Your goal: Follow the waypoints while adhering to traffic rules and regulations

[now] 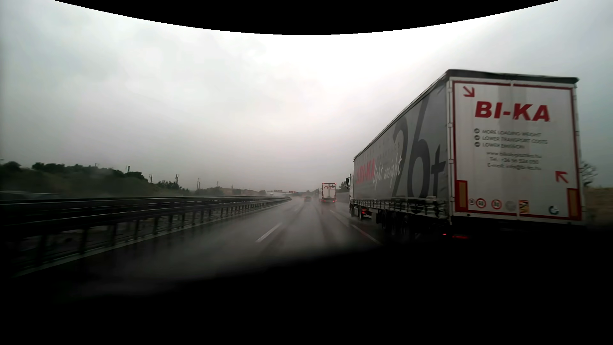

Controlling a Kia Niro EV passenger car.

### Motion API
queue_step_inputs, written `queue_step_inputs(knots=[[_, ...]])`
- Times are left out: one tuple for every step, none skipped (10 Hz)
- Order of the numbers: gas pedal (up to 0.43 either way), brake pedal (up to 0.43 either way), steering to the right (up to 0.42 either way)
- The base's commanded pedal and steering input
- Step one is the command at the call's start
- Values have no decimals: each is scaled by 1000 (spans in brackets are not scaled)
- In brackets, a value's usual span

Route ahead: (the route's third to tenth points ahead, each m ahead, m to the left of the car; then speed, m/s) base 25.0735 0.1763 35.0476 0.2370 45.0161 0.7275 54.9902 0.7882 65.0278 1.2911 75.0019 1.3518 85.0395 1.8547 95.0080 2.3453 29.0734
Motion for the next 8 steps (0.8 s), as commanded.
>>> queue_step_inputs(knots=[[240,0,-4],[228,0,-4],[228,0,-4],[228,0,-4],[228,0,-4],[228,0,-4],[228,0,-4],[228,0,-3]])
